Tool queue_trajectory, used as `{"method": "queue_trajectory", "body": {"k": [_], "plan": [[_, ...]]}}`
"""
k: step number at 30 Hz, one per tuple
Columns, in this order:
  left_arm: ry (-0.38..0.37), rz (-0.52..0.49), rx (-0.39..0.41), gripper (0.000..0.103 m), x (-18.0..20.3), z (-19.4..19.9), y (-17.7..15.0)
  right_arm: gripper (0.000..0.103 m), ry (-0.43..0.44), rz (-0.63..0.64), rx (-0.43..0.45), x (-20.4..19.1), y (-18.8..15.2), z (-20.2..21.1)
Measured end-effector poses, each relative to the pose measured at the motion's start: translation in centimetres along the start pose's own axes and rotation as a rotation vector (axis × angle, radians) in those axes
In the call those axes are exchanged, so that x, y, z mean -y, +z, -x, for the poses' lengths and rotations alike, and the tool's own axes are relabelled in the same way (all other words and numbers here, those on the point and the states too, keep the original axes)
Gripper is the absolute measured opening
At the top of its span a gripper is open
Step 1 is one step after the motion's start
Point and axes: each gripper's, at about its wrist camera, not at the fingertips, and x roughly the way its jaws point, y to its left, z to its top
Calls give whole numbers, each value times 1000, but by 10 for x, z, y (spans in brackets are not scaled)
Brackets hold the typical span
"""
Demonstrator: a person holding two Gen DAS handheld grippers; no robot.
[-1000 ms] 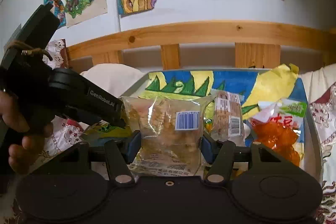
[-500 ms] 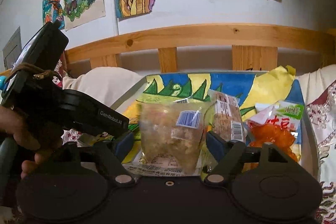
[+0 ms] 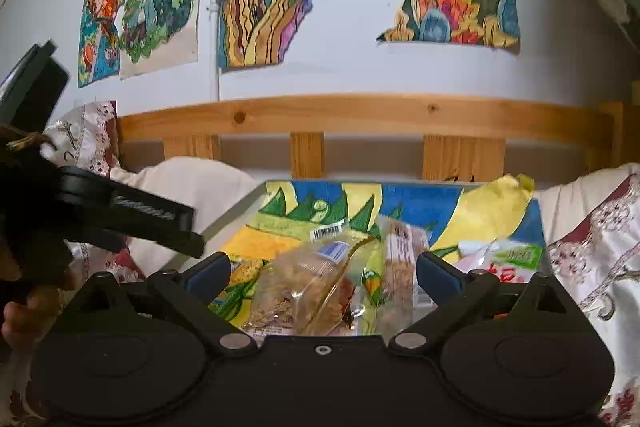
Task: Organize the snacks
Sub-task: 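Lower biscuit packet into tray with left tool while right tool lowers snack bag, then move both tools back toward the gold packet and orange mandarin beside the tray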
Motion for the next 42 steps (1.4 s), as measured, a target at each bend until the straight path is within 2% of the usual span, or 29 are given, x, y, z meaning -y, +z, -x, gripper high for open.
{"method": "queue_trajectory", "body": {"k": [6,11,18,24,32,35,42], "plan": [[5,18,67,102,-18,37,-10,102,-14,27,44,-10,7,24],[-12,30,91,102,-29,64,-23,102,-24,38,69,-20,10,50],[-32,33,115,102,-42,102,-48,102,-28,35,71,-35,10,87],[-43,-3,146,102,-53,133,-74,102,-23,47,48,-52,4,118],[-41,1,107,102,-71,152,-106,102,-26,60,-2,-70,-12,155],[-27,-11,85,102,-75,155,-116,102,-38,45,-20,-73,-15,163],[-46,-64,42,102,-80,161,-136,102,-49,14,-95,-76,-26,174]]}}
